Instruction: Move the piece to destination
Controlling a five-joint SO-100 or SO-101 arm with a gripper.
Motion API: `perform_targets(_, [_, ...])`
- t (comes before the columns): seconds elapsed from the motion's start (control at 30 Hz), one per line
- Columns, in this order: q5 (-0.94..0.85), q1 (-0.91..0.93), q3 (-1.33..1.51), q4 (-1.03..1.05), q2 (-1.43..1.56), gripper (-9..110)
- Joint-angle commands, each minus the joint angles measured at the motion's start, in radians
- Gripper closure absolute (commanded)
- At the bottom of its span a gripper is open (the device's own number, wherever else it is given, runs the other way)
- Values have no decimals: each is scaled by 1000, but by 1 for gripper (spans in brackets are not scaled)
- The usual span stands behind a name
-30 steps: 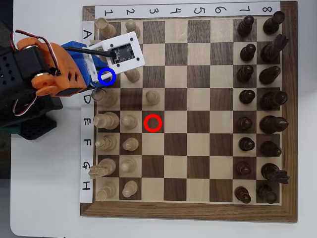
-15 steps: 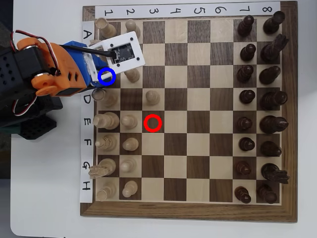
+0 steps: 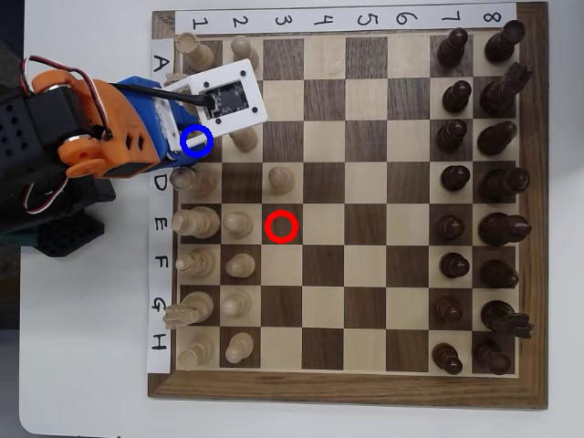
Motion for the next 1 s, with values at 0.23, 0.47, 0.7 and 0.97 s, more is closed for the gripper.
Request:
perform_targets(0.23, [419, -34, -118, 48, 81, 91])
perform_targets(0.47, [420, -38, -167, 80, 92, 91])
perform_targets(0.7, [433, -52, -195, 91, 92, 88])
perform_targets(0.97, [443, -58, -209, 89, 80, 86])
